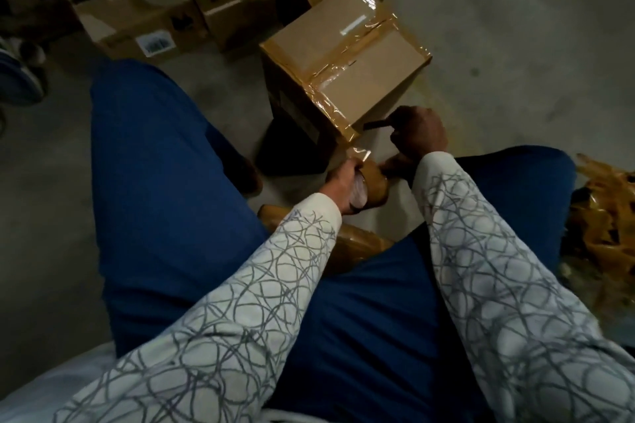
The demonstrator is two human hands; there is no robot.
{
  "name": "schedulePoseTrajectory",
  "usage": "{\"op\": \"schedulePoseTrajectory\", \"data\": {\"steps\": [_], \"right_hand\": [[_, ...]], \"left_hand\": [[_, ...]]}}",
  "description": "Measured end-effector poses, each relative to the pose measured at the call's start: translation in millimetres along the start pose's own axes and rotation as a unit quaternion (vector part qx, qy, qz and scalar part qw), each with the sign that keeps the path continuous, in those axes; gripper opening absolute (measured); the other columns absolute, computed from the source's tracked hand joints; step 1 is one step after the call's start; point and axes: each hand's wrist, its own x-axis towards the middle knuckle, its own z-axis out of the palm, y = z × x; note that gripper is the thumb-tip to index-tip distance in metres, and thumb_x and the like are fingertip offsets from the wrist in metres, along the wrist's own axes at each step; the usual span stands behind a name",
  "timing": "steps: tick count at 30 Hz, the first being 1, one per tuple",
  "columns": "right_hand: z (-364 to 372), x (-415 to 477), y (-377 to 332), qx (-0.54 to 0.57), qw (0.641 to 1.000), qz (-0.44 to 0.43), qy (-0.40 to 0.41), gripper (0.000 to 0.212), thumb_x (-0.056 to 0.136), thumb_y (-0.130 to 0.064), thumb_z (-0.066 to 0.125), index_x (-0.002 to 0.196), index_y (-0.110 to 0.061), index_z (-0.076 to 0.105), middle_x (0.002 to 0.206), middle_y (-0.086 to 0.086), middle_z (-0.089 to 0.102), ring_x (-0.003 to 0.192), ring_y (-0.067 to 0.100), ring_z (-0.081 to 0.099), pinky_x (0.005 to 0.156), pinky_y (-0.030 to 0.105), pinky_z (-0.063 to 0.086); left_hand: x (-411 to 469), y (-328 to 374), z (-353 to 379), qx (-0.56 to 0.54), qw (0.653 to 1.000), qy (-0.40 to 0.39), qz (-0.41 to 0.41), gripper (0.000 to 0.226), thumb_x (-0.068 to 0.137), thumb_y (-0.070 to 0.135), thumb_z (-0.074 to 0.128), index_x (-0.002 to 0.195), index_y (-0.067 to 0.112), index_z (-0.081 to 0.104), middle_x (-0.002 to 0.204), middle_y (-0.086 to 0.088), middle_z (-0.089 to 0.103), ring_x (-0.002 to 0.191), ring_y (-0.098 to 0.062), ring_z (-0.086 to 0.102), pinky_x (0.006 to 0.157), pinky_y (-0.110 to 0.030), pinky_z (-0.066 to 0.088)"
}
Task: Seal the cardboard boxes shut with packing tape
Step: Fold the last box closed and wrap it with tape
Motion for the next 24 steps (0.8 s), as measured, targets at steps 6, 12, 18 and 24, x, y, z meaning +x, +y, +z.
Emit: {"op": "schedulePoseTrajectory", "data": {"steps": [6,12,18,24], "right_hand": [[7.2,-3.5,-3.9,0.076,0.993,0.094,0.011,0.029,0.093,-0.024,0.058,0.118,-0.020,0.070,0.112,0.011,0.071,0.102,0.033,0.066,0.076,0.031,0.047],[5.7,-8.9,-21.7,0.229,0.970,0.038,0.074,0.032,0.098,-0.019,0.048,0.123,-0.040,0.050,0.093,0.008,0.072,0.077,0.028,0.070,0.071,0.045,0.060],[21.2,-3.8,-42.6,0.213,0.973,-0.058,0.059,0.033,0.094,-0.002,0.048,0.113,-0.015,0.072,0.113,0.012,0.063,0.093,0.028,0.065,0.086,0.046,0.057],[42.0,-3.8,-45.8,0.109,0.976,-0.190,0.017,0.032,0.084,-0.010,0.076,0.115,-0.011,0.071,0.111,0.010,0.061,0.091,0.024,0.062,0.080,0.038,0.056]], "left_hand": [[61.3,-24.8,-0.8,0.176,0.978,0.055,0.095,0.052,0.082,0.046,0.067,0.118,0.009,0.071,0.120,-0.018,0.070,0.098,-0.020,0.065,0.099,-0.044,0.054],[14.5,12.0,-27.7,0.230,0.957,0.120,0.129,0.048,0.075,0.042,0.068,0.110,0.011,0.071,0.116,-0.014,0.071,0.105,-0.031,0.068,0.092,-0.037,0.057],[-41.2,103.6,-67.5,0.441,0.848,0.199,0.218,0.043,0.081,0.049,0.066,0.107,0.015,0.074,0.110,-0.007,0.071,0.105,-0.030,0.065,0.098,-0.042,0.051],[-78.3,126.8,-99.4,0.504,0.802,0.192,0.255,0.036,0.081,0.055,0.064,0.086,0.020,0.072,0.097,-0.004,0.071,0.092,-0.025,0.066,0.089,-0.039,0.053]]}}
